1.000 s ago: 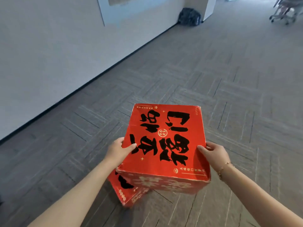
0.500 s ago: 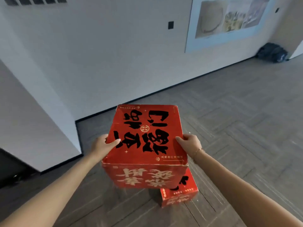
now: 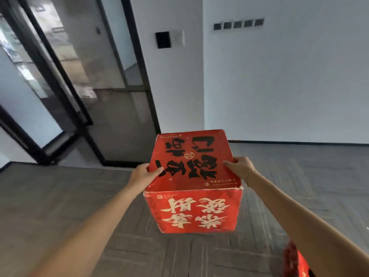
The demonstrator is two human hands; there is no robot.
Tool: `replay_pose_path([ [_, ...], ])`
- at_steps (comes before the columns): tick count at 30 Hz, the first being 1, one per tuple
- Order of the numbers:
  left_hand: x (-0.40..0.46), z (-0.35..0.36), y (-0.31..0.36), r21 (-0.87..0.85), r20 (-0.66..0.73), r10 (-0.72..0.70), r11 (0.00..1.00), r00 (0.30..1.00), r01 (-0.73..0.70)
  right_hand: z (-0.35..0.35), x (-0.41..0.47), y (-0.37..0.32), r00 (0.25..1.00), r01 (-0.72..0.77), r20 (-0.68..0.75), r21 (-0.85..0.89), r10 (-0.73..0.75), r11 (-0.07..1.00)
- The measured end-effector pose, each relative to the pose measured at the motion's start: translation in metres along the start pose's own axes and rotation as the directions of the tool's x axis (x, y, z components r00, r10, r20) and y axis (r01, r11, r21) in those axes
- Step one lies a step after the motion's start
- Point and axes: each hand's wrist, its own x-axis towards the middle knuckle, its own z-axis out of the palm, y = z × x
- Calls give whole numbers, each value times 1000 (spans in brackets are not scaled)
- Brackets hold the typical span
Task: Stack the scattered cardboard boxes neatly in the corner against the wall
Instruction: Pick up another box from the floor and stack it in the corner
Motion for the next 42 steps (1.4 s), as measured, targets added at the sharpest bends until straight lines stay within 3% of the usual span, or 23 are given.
replay_pose_path([
  [8,-33,-165,-117,-87,-261,-187,982,947,170,174,-9,-126,956,205,232,-83,-181,975],
  [16,-71,-290,-220,-254,-445,-390,918,806,304,339,-17,-233,815,400,488,-84,-312,912],
  [25,-86,-410,-344,-431,-580,-583,813,569,392,542,-23,-346,582,572,718,-28,-381,820],
  [36,-176,-544,-431,-517,-730,-628,765,269,385,769,-125,-462,238,729,873,129,-426,672],
  [42,-243,-620,-501,-535,-739,-648,731,185,424,890,-207,-490,142,719,917,163,-373,675],
])
